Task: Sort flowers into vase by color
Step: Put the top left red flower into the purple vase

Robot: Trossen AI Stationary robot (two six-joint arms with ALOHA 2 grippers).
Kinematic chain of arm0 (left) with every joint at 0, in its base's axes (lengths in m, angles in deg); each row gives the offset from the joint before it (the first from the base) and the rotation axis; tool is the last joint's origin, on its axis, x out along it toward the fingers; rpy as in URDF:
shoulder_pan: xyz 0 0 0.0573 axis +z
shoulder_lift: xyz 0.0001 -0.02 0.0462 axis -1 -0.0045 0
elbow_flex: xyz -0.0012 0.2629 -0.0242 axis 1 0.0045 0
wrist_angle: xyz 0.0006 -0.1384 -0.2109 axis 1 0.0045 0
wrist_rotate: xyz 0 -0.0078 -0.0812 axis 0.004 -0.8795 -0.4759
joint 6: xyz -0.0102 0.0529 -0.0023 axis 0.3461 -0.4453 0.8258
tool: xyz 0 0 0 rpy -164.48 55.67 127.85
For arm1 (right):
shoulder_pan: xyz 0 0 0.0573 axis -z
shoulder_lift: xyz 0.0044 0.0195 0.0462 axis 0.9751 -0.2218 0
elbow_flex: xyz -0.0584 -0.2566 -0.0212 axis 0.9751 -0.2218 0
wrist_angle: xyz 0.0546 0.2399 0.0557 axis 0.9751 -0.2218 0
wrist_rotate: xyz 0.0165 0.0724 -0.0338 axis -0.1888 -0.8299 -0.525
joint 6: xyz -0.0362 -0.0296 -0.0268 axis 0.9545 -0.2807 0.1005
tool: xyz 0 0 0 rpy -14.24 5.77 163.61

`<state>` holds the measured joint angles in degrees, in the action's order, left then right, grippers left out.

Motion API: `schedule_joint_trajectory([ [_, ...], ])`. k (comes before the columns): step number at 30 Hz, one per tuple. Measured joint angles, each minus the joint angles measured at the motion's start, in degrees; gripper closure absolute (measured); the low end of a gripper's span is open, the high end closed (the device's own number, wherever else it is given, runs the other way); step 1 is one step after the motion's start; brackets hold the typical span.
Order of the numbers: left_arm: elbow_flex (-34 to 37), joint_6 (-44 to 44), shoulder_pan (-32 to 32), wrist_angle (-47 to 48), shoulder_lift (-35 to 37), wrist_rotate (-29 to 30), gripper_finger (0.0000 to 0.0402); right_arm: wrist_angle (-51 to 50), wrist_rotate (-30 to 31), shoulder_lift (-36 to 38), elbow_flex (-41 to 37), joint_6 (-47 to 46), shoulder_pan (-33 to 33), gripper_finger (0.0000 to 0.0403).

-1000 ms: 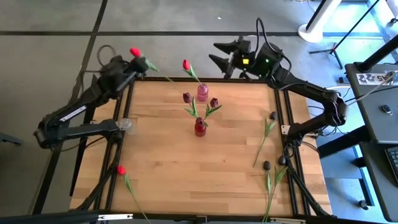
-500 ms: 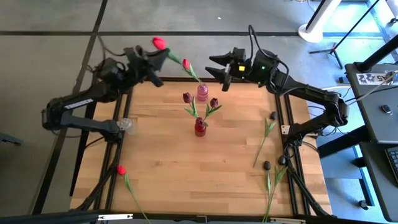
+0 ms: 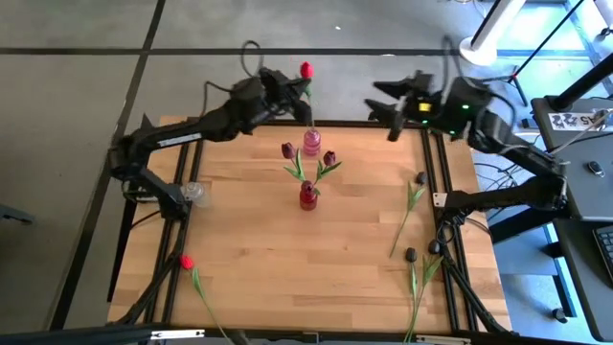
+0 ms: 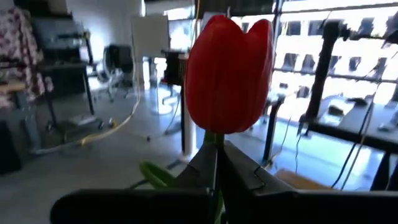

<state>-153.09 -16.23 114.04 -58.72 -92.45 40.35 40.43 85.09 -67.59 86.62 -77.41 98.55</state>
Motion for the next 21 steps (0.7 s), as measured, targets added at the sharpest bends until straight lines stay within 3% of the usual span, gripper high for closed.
schedule_joint_trajectory([
  [6,0.02,-3.2,-0.13,-1.01,-3.23,0.61,0.0398,-2.87,5.53,3.07,0.0,-1.59,0.02,0.0134],
  [14,0.0,-3.74,0.6,3.03,-3.19,-0.4,0.0394,-4.73,5.65,2.5,0.0,-3.3,0.02,0.0134],
  [21,0.0,1.37,1.35,7.02,-3.19,-1.83,0.0336,-3.58,5.65,-0.58,0.0,-3.3,0.02,0.0134],
])
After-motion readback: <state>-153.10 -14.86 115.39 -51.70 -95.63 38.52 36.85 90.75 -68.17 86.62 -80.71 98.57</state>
